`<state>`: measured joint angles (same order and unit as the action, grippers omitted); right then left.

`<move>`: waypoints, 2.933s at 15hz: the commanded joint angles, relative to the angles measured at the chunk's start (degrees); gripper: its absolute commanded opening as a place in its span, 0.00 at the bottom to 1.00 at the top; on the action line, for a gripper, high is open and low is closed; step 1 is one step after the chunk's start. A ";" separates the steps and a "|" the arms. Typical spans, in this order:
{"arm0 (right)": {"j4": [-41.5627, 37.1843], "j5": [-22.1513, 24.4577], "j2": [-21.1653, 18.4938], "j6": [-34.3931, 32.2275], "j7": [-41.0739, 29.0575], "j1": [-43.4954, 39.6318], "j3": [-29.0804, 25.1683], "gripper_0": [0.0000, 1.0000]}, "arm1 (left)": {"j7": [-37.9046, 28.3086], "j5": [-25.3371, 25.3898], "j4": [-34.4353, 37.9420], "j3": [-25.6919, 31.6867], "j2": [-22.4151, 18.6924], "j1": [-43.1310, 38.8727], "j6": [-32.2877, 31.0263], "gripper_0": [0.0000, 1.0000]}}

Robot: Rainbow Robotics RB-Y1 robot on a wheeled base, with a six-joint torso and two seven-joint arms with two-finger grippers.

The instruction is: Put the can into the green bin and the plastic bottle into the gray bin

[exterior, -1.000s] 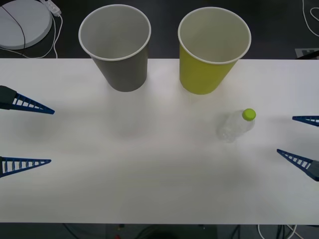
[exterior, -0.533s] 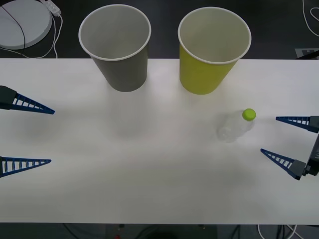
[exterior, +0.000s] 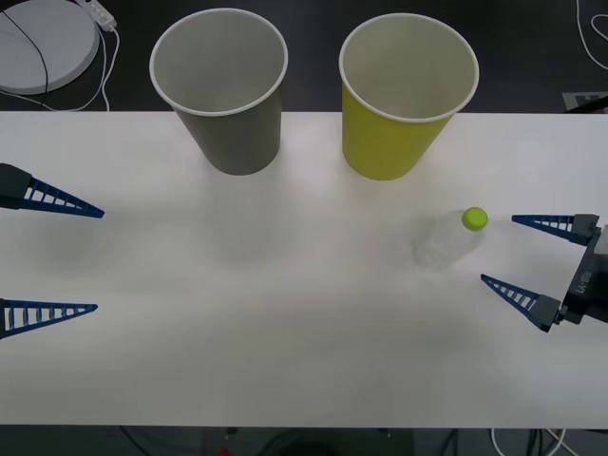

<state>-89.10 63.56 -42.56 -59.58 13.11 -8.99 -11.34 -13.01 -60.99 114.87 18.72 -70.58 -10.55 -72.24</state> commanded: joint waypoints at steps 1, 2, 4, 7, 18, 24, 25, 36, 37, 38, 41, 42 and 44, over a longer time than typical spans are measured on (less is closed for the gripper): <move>0.07 2.71 1.87 0.52 -0.81 1.17 0.00 1.00 | 0.00 0.00 0.00 0.00 0.00 0.00 0.00 1.00; -0.02 3.76 2.75 0.60 -1.16 1.69 0.00 1.00 | 0.00 0.00 0.00 0.00 0.00 0.00 0.00 1.00; -0.02 5.52 4.07 0.69 -1.69 2.66 0.00 1.00 | 0.00 0.00 0.00 0.00 0.00 0.00 0.00 1.00; -0.02 6.75 5.39 1.48 -2.66 3.63 0.88 1.00 | 0.00 0.00 0.00 0.00 0.00 0.00 0.00 1.00; -0.02 7.45 6.88 6.14 -5.38 7.49 7.21 1.00 | 0.00 0.00 0.00 0.00 0.00 0.00 0.00 1.00; -0.02 8.33 7.14 7.20 -5.82 8.46 8.70 0.00 | 0.00 0.00 0.00 0.00 0.00 0.00 0.00 1.00; -0.02 8.33 7.06 7.20 -5.91 8.46 8.70 0.00 | 0.00 0.00 0.00 0.00 0.00 0.00 0.00 1.00; -0.02 7.28 6.88 6.05 -6.43 8.37 7.56 0.00 | 0.00 0.00 0.00 0.00 0.00 0.00 0.00 1.00; -0.02 6.75 6.62 5.70 -6.70 8.28 7.29 0.00 | 0.00 0.00 0.00 0.00 0.00 0.00 0.00 1.00; -0.11 6.22 6.44 5.26 -6.87 8.20 7.03 0.00 | 0.00 0.00 0.00 0.00 0.00 0.00 0.00 1.00; -1.86 4.73 4.95 4.12 -8.02 7.05 5.62 0.00 | 0.00 0.00 0.00 0.00 0.00 0.00 0.00 1.00; -3.01 4.20 4.16 4.03 -8.54 6.26 5.18 0.00 | 0.00 0.00 0.00 0.00 0.00 0.00 0.00 1.00; -7.05 4.03 2.13 4.03 -13.11 3.89 3.95 0.00 | 0.00 0.00 0.00 0.00 0.00 0.00 0.00 1.00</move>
<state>-94.73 67.63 -39.76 -55.54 1.46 -4.28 -6.93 -13.01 -60.99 114.87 18.72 -70.58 -10.55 -72.25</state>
